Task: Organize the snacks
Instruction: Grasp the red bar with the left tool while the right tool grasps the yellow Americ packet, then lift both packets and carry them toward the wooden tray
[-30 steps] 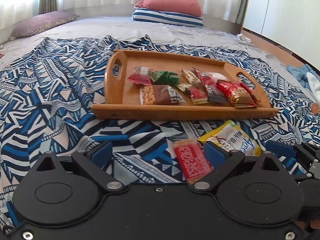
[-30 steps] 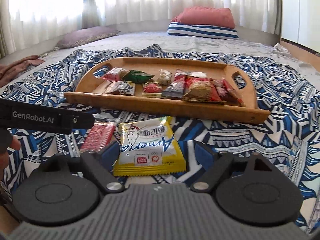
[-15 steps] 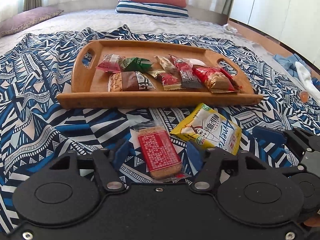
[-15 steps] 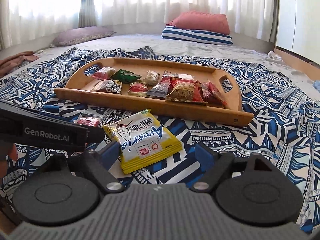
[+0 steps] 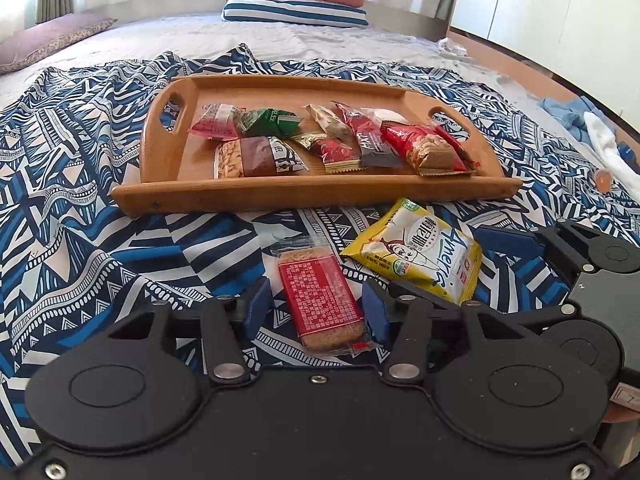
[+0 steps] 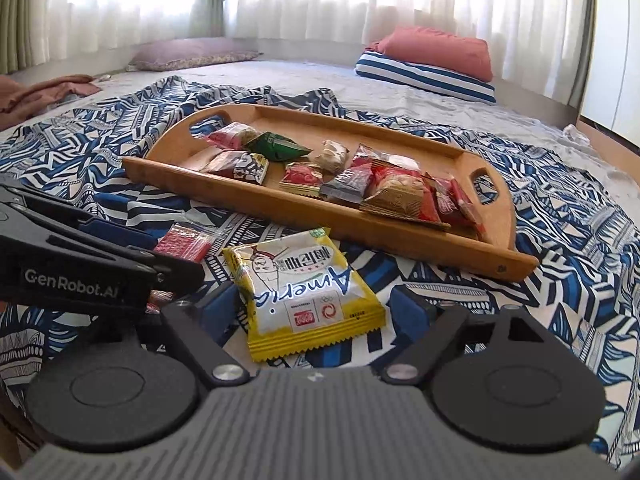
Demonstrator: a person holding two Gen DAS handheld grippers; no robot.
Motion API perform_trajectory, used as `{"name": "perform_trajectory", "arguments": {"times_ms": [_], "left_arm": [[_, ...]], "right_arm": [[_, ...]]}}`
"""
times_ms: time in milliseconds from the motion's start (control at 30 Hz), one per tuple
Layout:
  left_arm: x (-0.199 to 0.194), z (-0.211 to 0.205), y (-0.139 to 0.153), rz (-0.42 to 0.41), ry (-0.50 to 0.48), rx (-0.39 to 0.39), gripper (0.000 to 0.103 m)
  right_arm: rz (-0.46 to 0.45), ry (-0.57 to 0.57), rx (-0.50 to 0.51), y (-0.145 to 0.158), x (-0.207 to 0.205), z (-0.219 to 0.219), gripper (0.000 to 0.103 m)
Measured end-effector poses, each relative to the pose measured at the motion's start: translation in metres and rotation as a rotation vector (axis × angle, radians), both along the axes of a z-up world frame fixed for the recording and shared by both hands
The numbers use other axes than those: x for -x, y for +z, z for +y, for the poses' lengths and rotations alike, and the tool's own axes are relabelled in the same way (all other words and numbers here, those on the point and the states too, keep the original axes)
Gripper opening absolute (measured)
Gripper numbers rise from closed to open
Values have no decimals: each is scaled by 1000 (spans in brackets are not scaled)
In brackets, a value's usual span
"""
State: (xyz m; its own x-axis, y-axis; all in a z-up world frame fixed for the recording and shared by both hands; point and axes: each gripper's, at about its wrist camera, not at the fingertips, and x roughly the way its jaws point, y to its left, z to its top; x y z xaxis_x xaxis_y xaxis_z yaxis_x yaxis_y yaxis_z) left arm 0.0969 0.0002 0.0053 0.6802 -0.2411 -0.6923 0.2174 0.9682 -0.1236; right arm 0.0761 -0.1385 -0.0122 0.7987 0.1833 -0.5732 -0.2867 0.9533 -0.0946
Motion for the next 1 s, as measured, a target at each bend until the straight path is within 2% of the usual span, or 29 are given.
{"name": "perform_trajectory", "arguments": {"times_ms": [200,267,333,400,1000], "left_arm": [[0,0,-1,-9,0,3,48],[1,2,-1,-13,4,3,44],[1,4,-1,-15,9,3,36],[1,6,0,-16,11,6,34],[5,5,10,-34,9,-4,33]], "right_arm": [[4,15,-19,-3,-4,0,90],[15,13,-36,-4,-6,-3,91],[26,10,-55,-4,-7,-5,91],[30,7,-65,-5,-8,-6,92],[23,11,-65,-1,-4,-6,89]]}}
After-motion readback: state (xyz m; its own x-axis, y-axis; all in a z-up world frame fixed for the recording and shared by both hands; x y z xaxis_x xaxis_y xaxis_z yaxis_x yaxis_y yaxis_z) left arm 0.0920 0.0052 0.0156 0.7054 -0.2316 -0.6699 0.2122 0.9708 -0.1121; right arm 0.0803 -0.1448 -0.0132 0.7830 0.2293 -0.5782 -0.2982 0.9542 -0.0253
